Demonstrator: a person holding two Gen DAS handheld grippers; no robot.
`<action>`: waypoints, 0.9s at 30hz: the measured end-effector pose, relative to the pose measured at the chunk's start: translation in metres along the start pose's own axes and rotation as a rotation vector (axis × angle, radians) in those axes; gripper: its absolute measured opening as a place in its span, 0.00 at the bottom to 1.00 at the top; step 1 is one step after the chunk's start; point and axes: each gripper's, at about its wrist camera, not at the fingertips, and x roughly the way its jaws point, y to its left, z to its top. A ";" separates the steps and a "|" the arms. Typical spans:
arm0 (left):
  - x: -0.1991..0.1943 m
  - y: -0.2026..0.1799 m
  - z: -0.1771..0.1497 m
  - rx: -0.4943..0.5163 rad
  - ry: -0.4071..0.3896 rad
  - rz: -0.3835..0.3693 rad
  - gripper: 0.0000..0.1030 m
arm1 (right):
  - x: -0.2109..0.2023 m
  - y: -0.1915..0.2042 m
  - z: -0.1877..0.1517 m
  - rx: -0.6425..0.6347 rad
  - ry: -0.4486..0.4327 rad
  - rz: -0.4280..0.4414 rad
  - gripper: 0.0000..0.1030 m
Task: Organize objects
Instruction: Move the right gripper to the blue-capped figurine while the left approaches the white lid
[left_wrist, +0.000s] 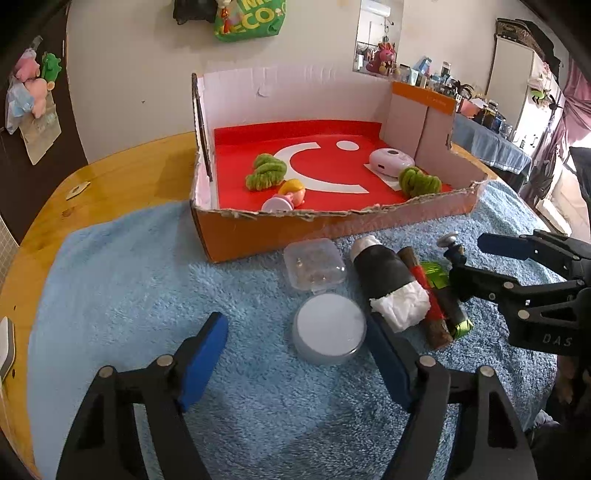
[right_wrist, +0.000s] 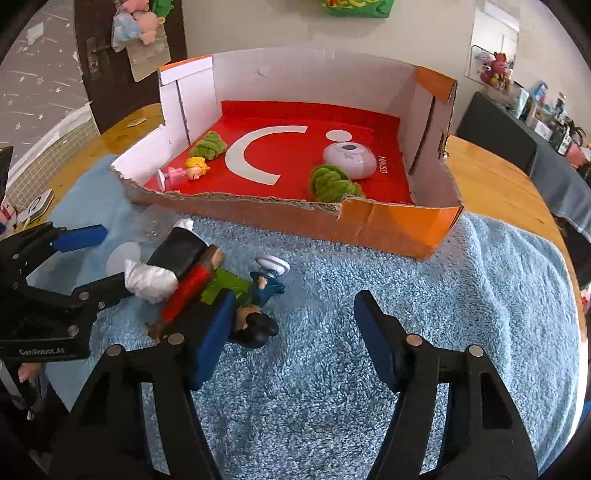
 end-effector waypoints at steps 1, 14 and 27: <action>0.000 0.000 0.000 0.002 -0.001 0.001 0.75 | -0.001 0.000 -0.001 -0.007 -0.002 0.012 0.60; -0.003 -0.003 -0.001 0.000 -0.012 -0.012 0.62 | -0.001 0.004 -0.003 -0.060 0.006 0.074 0.47; -0.005 -0.006 -0.002 0.000 -0.022 -0.032 0.43 | 0.006 0.012 -0.003 -0.143 0.007 0.094 0.31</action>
